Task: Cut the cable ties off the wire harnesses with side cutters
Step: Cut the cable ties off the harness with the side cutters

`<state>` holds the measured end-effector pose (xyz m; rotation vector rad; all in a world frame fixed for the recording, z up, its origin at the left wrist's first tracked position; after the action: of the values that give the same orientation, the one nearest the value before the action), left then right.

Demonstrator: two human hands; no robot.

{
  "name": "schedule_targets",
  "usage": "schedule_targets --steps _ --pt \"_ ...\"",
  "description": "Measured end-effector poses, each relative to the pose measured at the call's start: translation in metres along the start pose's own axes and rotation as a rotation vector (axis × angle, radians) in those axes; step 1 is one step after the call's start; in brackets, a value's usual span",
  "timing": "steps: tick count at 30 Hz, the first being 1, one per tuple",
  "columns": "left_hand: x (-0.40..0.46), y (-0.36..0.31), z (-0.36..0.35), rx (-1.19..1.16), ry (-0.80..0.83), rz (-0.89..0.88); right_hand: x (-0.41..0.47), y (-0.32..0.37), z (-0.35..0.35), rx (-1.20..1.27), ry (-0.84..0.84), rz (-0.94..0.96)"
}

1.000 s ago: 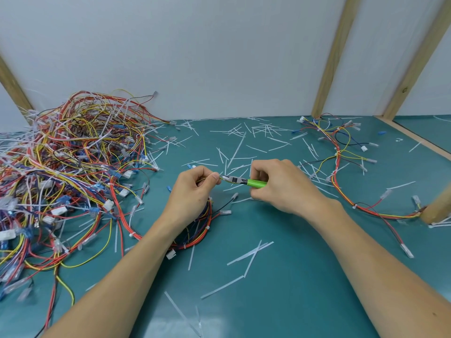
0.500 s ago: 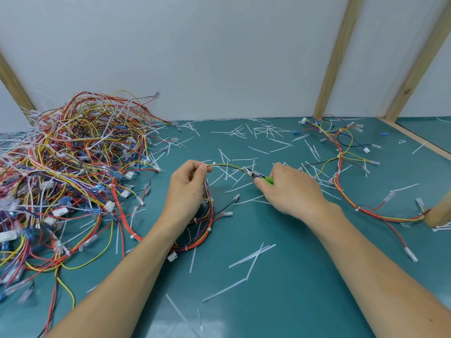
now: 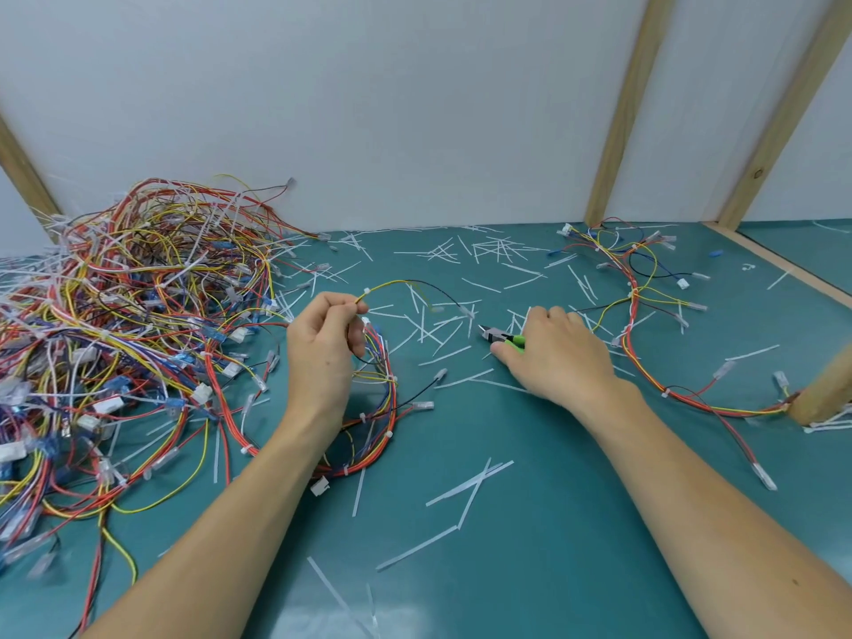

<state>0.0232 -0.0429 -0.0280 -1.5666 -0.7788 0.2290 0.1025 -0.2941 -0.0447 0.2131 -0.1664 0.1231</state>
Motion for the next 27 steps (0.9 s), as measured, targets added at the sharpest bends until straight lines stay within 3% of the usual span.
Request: schedule_targets --steps 10,13,15,19,22,27 --pt "-0.015 -0.013 -0.021 0.041 0.254 -0.124 -0.010 0.028 0.006 0.040 -0.115 0.130" --pt "-0.021 -0.012 -0.028 0.080 0.323 -0.134 -0.015 0.042 0.024 0.529 -0.221 0.228" --pt "-0.024 -0.010 -0.033 0.131 0.375 -0.143 -0.018 0.056 0.027 0.978 -0.123 0.274" --pt "-0.029 -0.009 -0.038 0.228 0.444 -0.182 -0.025 0.070 0.029 1.167 -0.034 0.322" --pt "-0.027 -0.011 -0.034 0.338 0.380 -0.219 -0.023 0.066 0.030 1.217 -0.002 0.242" --pt "-0.011 -0.018 -0.006 0.416 0.038 -0.228 -0.016 0.049 0.037 1.415 0.036 0.026"
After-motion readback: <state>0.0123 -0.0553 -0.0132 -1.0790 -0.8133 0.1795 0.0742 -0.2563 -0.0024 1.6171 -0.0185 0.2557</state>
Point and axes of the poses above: each hand's wrist, its own x-axis towards the middle knuckle, its own z-axis out of the back of the hand, y = z × x, the point moved 7 cm from there along x, towards the middle knuckle, and after that the axes turned 5 degrees about -y, right-handed, at the moved point
